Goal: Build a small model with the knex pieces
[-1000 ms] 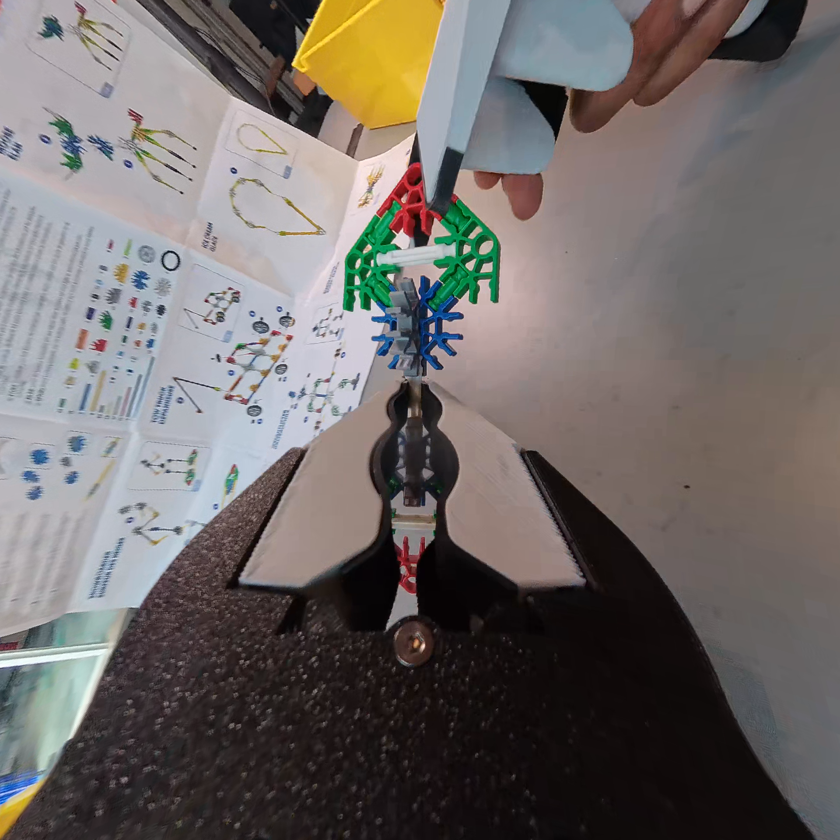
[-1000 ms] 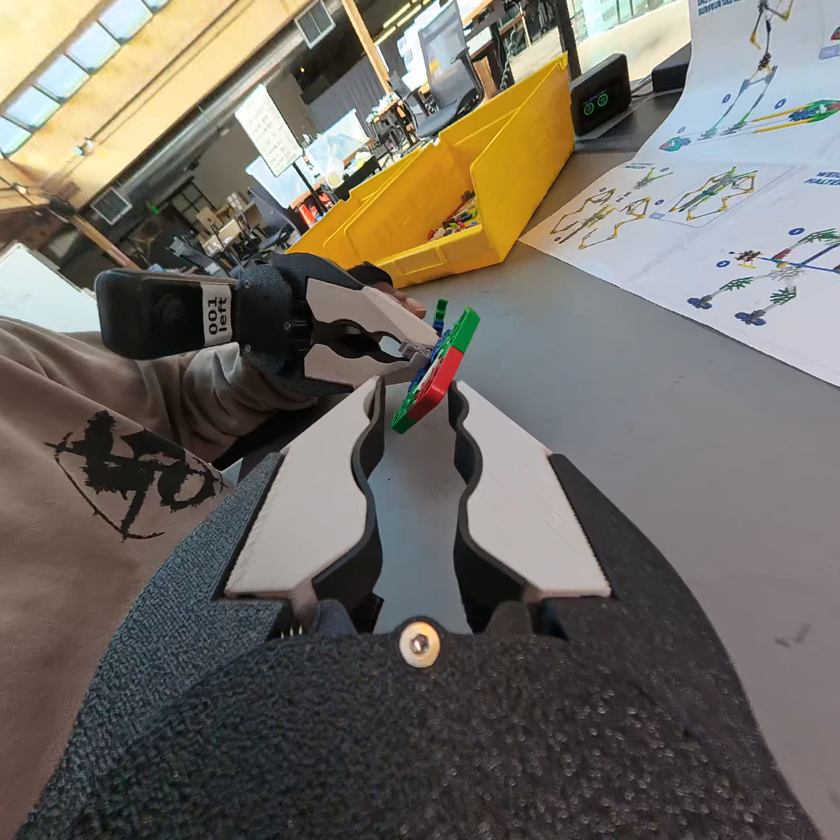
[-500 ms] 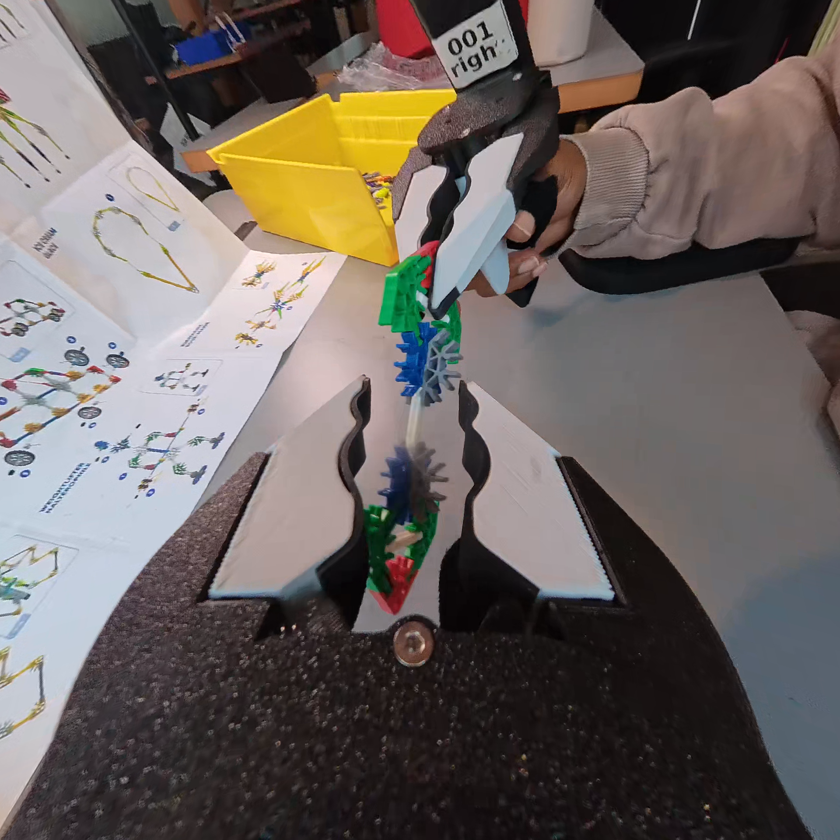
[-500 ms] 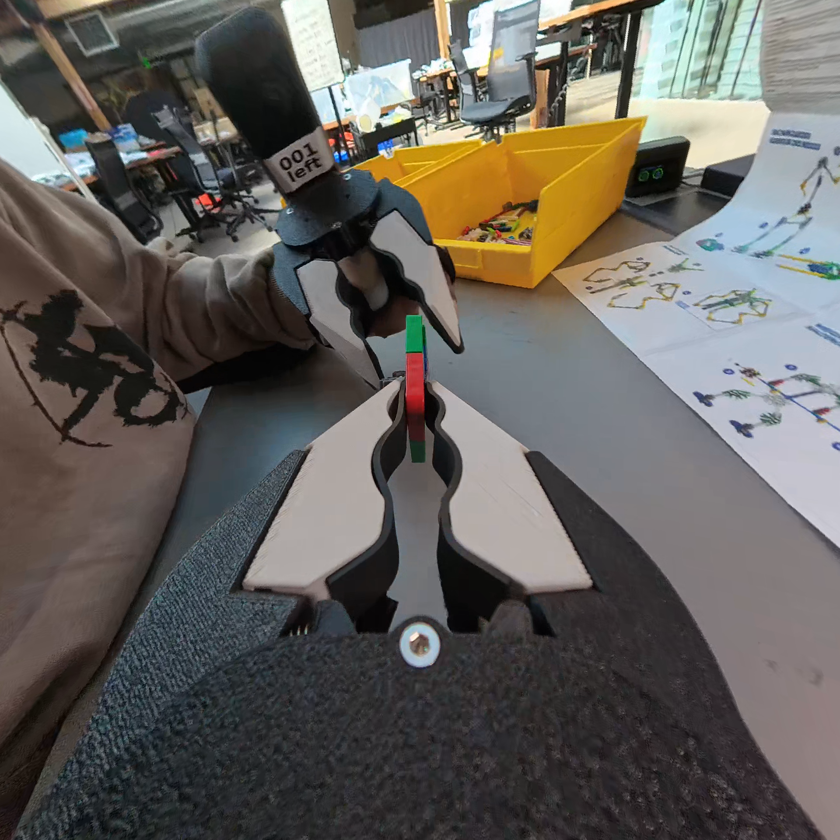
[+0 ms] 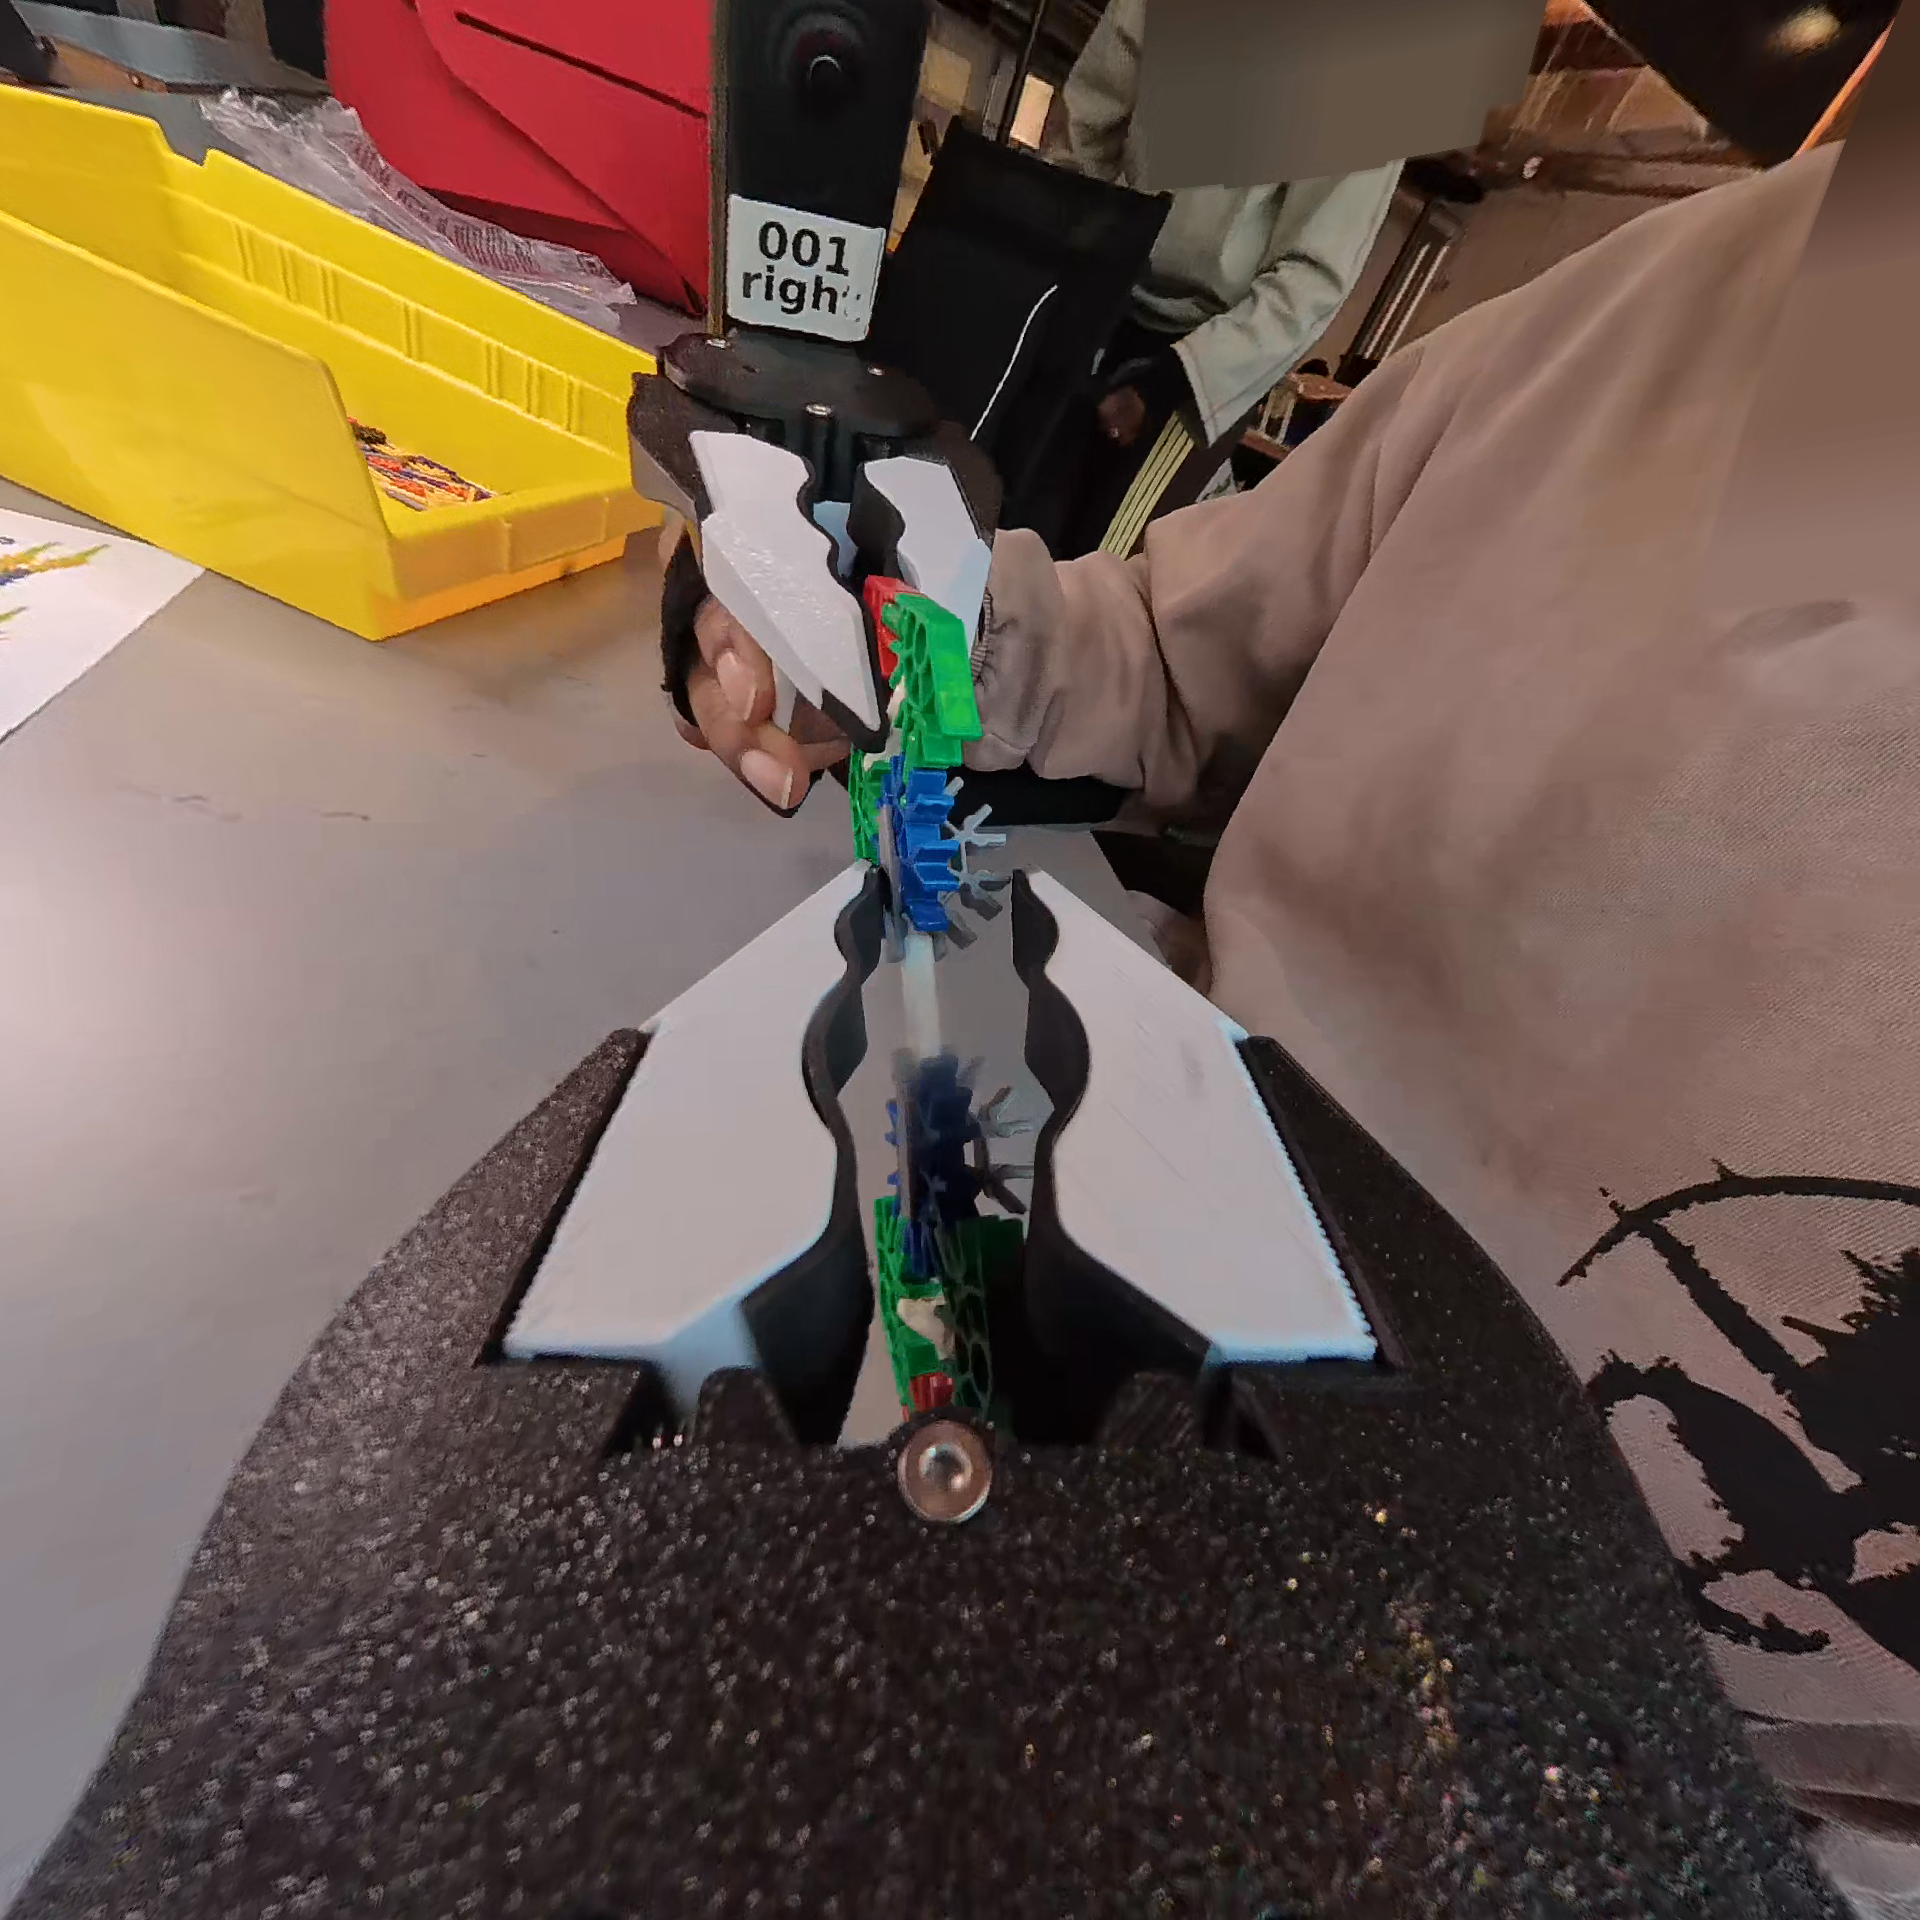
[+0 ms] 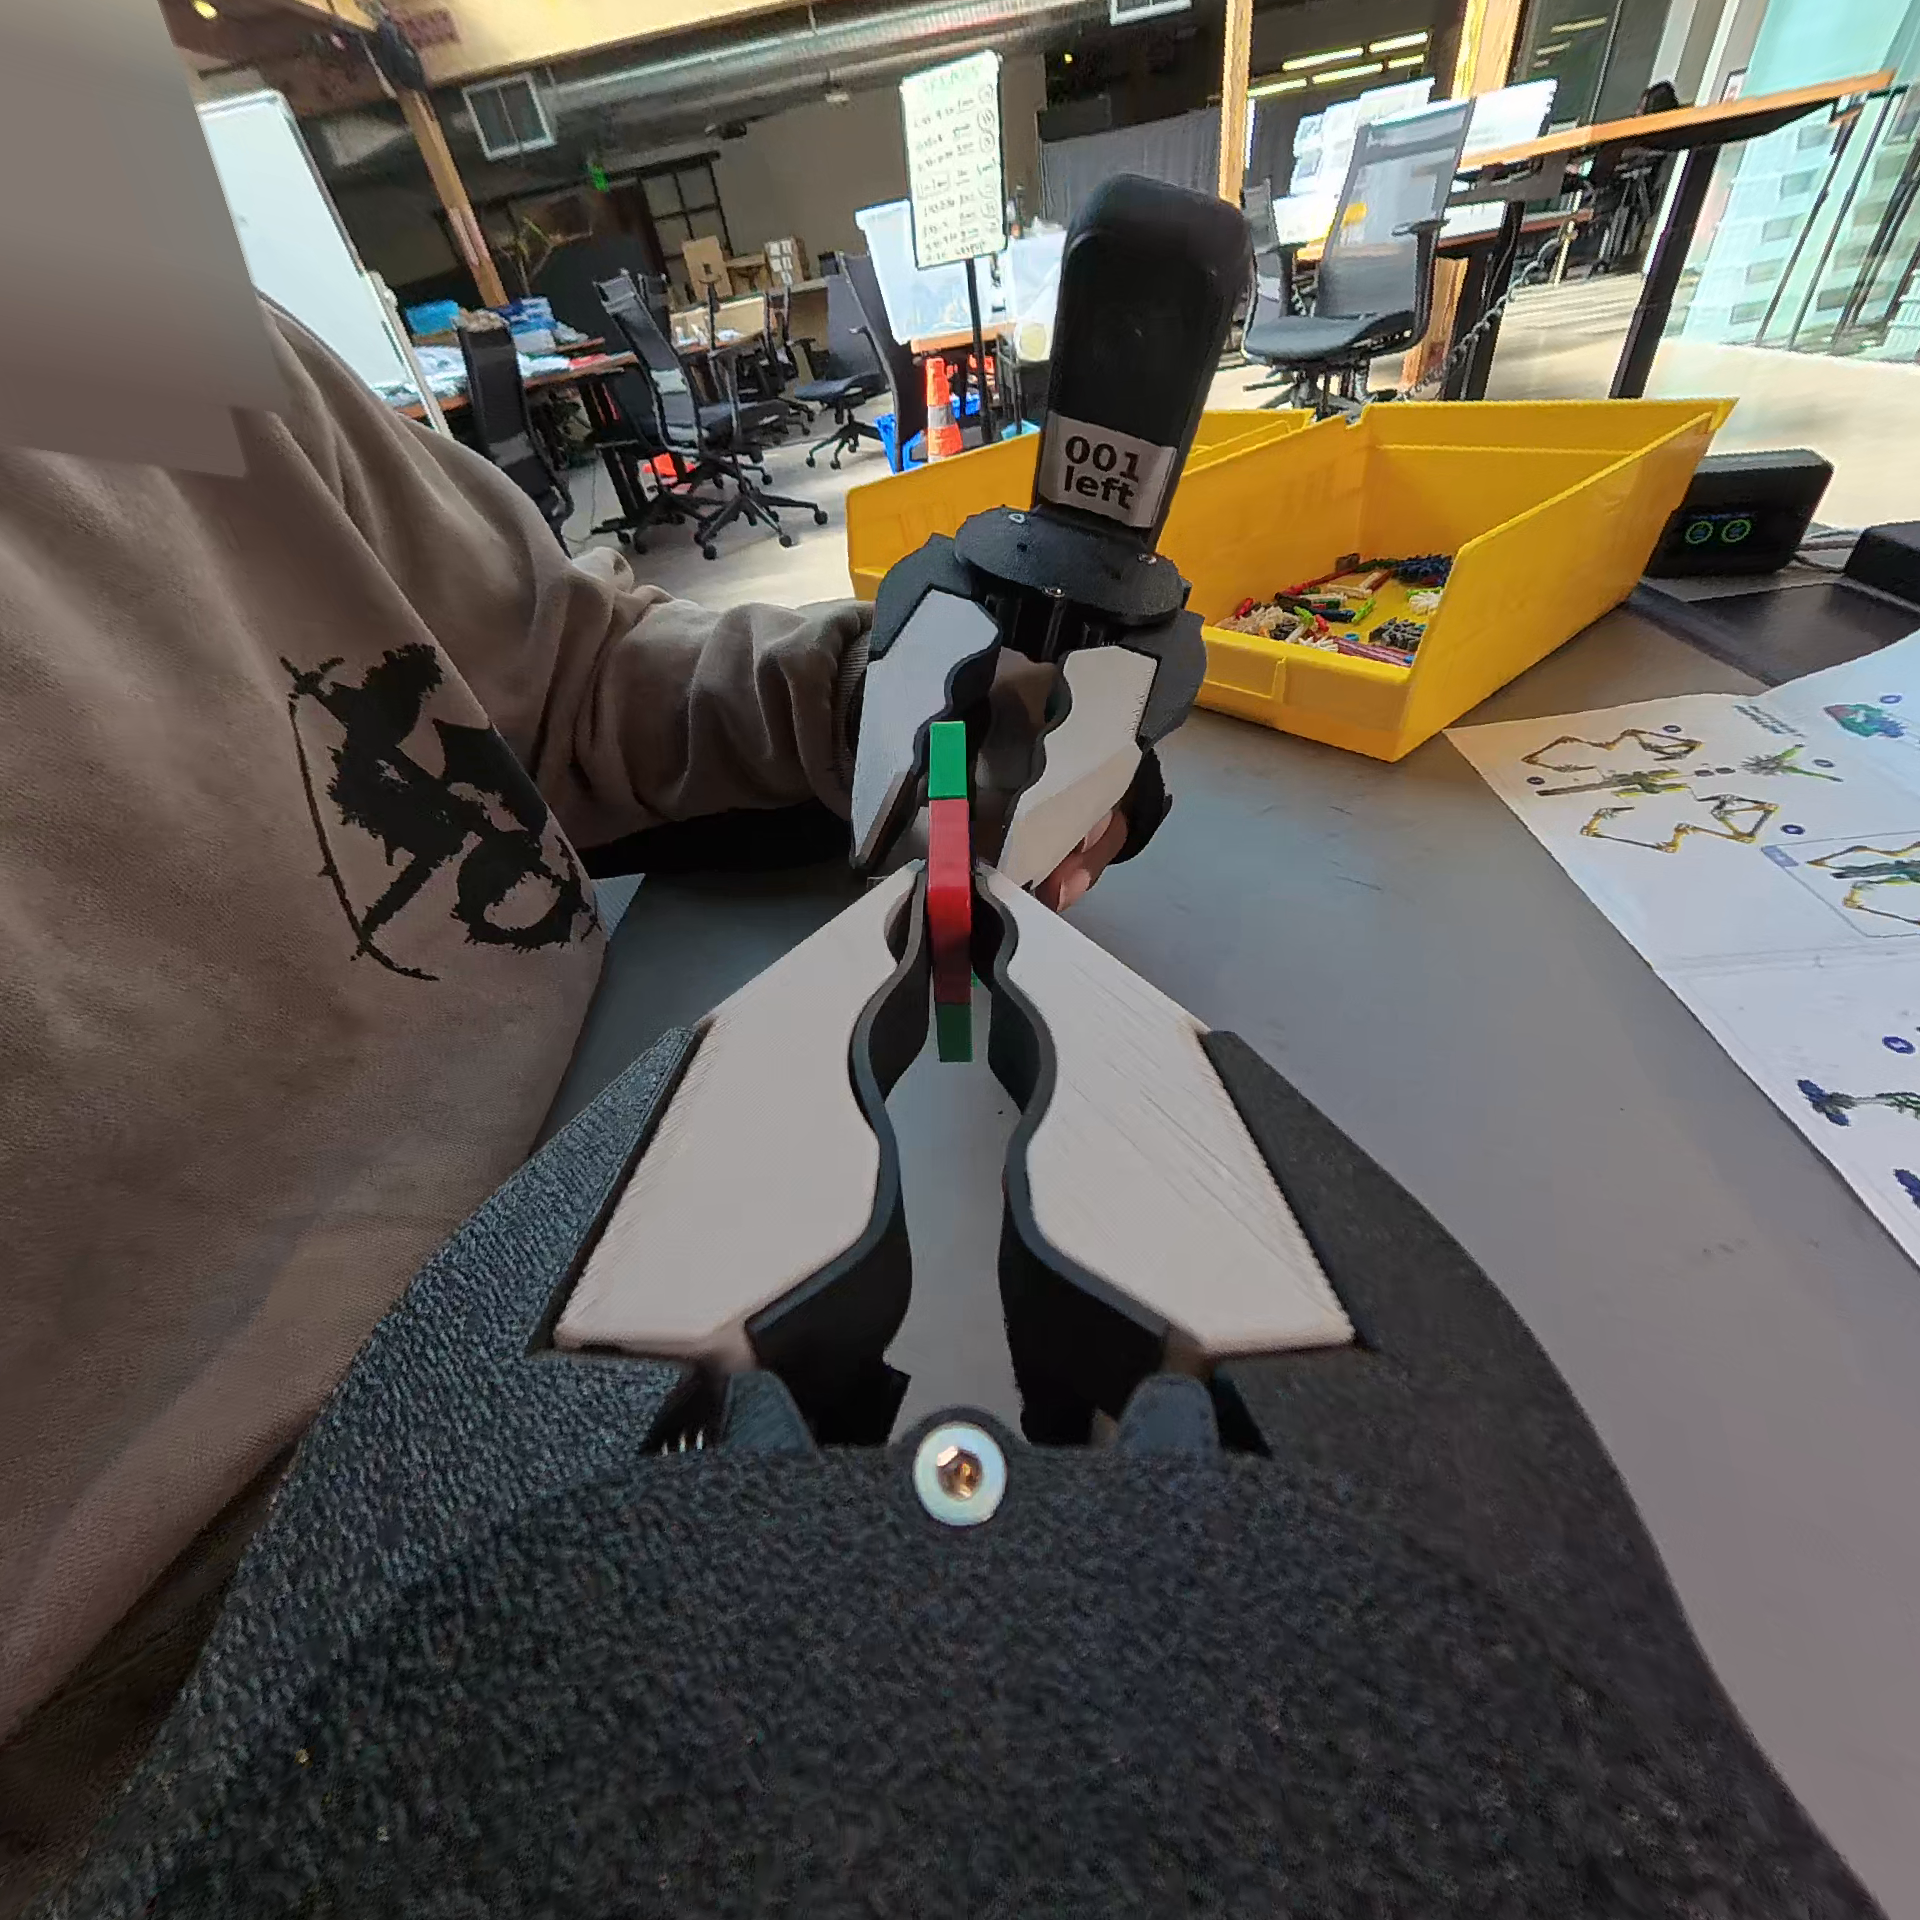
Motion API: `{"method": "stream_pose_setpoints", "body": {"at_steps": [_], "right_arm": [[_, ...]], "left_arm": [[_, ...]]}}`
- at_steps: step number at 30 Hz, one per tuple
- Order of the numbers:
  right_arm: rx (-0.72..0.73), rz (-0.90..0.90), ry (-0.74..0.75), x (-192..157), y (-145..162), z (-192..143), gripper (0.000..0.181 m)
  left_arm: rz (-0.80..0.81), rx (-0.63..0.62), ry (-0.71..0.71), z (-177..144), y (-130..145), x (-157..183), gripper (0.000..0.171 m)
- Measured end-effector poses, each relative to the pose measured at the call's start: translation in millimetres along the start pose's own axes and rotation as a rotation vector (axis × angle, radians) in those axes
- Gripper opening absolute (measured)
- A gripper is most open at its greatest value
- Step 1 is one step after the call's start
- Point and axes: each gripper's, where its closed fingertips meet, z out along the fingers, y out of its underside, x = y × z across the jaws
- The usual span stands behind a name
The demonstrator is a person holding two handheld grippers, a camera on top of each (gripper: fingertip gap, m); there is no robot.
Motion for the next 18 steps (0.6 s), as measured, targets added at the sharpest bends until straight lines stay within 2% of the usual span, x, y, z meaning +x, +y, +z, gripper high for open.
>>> {"method": "stream_pose_setpoints", "body": {"at_steps": [2, 4, 7, 9, 11, 18], "right_arm": [[-0.018, -0.032, 0.000, -1.7, 3.2, 1.3, 0.004], [-0.020, -0.062, 0.017, -1.1, 3.6, 2.6, 0.004], [-0.025, -0.067, 0.049, 4.3, 4.3, 1.4, 0.004], [0.007, -0.045, 0.075, 10.2, -1.0, -1.8, 0.004], [0.022, -0.029, 0.094, 14.1, -3.6, -3.7, 0.004], [0.045, 0.031, 0.135, 23.1, -4.0, -2.5, 0.004]], "left_arm": [[-0.040, 0.055, 0.037, -4.6, -6.1, 0.8, 0.023], [-0.066, 0.089, 0.008, -8.4, -11.6, -6.6, 0.021], [0.037, 0.037, -0.088, -7.2, -8.4, -12.8, 0.017], [0.127, -0.021, -0.177, -5.2, -5.1, -17.3, 0.007], [0.199, -0.028, -0.263, -5.2, -9.0, -23.1, 0.007], [0.222, -0.026, -0.344, -1.9, -8.3, -34.1, 0.007]]}}
